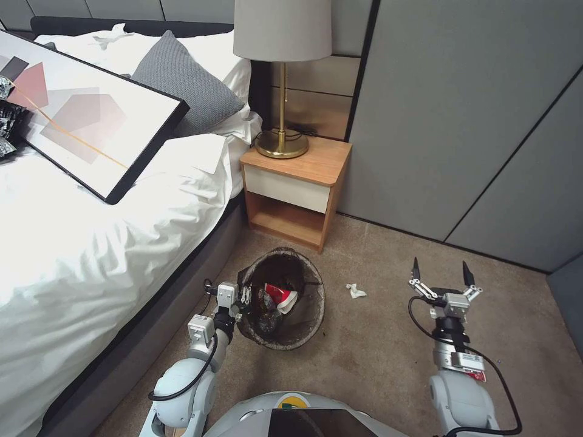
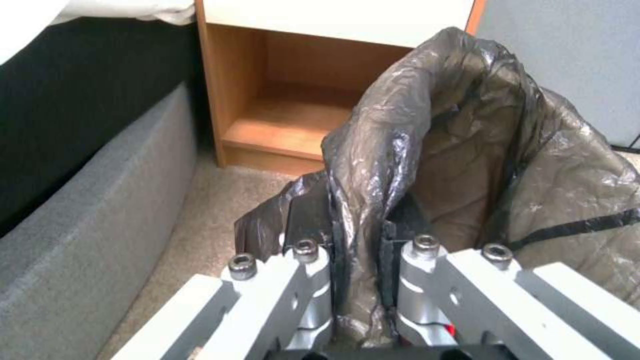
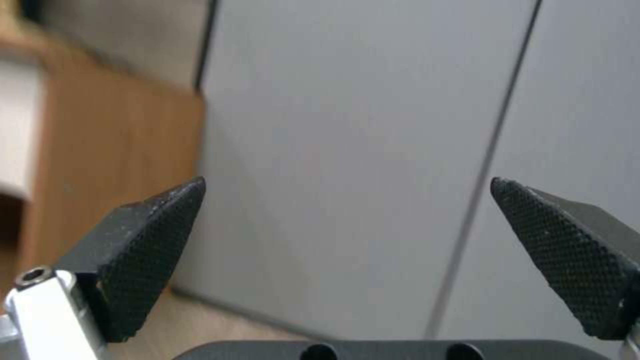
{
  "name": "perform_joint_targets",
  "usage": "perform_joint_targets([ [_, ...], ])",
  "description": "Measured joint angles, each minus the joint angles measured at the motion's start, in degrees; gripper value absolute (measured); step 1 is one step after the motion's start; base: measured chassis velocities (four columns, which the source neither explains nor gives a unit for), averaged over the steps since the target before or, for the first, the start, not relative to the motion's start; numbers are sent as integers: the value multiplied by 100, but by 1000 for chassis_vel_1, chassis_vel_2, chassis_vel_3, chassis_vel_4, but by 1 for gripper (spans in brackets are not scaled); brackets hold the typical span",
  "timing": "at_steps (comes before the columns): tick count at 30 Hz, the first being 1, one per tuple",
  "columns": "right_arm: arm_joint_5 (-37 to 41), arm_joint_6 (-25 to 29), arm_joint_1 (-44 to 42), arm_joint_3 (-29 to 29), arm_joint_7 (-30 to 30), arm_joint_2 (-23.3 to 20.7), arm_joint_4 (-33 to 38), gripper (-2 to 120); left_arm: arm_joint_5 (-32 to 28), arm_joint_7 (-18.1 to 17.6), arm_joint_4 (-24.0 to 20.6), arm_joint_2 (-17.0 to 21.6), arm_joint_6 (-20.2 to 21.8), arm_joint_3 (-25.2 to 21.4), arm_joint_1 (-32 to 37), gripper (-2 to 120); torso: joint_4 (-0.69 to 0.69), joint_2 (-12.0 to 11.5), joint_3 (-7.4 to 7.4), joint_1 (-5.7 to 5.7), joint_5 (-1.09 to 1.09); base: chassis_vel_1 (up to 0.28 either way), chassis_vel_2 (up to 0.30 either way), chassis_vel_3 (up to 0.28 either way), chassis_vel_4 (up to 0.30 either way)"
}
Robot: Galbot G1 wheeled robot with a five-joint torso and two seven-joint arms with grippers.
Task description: Pick up the trash bin, then pick up the garbage from the floor and place it into the trash bin.
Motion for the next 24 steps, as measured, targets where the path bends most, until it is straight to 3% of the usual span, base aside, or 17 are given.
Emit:
perform_joint_targets([
  [3, -384, -810, -105, 283, 179, -38, -9, 100, 0, 0, -16, 5, 0, -17, 14, 7, 1, 0, 1, 0, 0, 0, 0, 0, 0],
  [5, -428, -1033, -129, 328, 203, -42, -13, 100, -2, 0, -24, 6, 0, -21, 18, 7, 2, 0, 1, 0, 0, 0, 0, 0, 0],
  [7, -561, -1719, -181, 402, 397, -49, -80, 100, -9, 0, -32, 9, 0, -34, 17, 7, 1, 0, 1, 0, 1, 0, 0, 0, 0],
  [11, -664, -2126, -187, 463, 481, -82, -195, 100, -15, 0, -33, 13, 0, -46, 16, 7, 1, 0, 1, 0, 0, 0, 0, 0, 0],
  [14, -698, -2728, -153, 507, 527, -165, -509, 100, -30, 0, -33, 18, 0, -65, 15, 7, 1, 0, 1, 0, 0, 0, 0, 0, 0],
  [24, -545, -3420, -71, 568, 158, -333, -1236, 100, -35, 6, 7, 14, 2, -50, -8, 7, 1, 0, 1, 0, 0, 0, 0, 0, 0],
])
